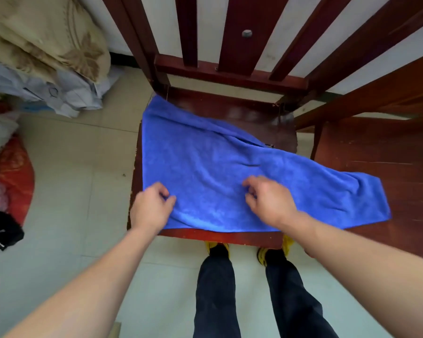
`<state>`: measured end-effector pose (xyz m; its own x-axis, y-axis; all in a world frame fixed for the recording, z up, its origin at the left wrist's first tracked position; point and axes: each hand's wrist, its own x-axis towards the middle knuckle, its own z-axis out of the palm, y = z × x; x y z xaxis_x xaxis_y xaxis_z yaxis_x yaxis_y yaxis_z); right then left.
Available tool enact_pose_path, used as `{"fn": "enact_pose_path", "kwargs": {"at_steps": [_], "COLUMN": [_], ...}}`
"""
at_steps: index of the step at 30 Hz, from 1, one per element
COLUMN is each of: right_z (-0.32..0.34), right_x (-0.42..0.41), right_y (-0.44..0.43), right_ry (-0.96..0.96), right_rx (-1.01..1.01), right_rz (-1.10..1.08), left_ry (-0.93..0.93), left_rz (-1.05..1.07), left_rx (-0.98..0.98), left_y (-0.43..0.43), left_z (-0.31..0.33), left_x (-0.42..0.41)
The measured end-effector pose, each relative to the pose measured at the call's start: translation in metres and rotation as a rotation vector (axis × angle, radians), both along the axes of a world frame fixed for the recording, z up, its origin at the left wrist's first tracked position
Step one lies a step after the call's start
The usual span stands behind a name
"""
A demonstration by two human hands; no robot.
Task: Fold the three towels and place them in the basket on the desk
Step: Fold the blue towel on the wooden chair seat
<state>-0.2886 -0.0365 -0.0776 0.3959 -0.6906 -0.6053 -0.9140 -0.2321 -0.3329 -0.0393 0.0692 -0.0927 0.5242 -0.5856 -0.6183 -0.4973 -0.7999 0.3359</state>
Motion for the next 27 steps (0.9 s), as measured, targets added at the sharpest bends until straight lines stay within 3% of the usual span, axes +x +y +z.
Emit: {"fn": "enact_pose_path", "kwargs": {"at_steps": [3, 7, 15, 18, 20, 24, 27], "right_z": [0.001, 0.007, 0.030, 0.027, 0.022, 0.005, 0.005], "right_x": [-0.028, -0.043, -0.128, -0.181, -0.203, -0.234, -0.246], "right_y": [0.044, 0.054, -0.034, -0.065, -0.074, -0.069, -0.060], "right_ry": [0.033, -0.011, -0.009, 0.134, 0.269, 0.231, 0.097], "right_rx": [0.145, 0.193, -0.181, -0.271, -0.216, 0.002, -0.078], "right_rz": [-0.041, -0.199, -0.577, -0.636, -0.656, -0.688, -0.693], "left_ry": [-0.034, -0.088, -0.020, -0.057, -0.096, -0.185, -0.280], "left_rz": [-0.083, -0.119, -0.395, -0.526, -0.607, -0.822, -0.903], "left_rx": [0.059, 0.119, -0.183, -0.282, -0.308, -0.094, 0.077], "left_y": [0.036, 0.024, -0.074, -0.123, -0.151, -0.184, -0.184], "left_z": [-0.005, 0.002, 0.037, 0.036, 0.032, 0.013, 0.008], "left_x": [-0.017, -0.024, -0.103, -0.147, -0.165, -0.186, -0.188]}}
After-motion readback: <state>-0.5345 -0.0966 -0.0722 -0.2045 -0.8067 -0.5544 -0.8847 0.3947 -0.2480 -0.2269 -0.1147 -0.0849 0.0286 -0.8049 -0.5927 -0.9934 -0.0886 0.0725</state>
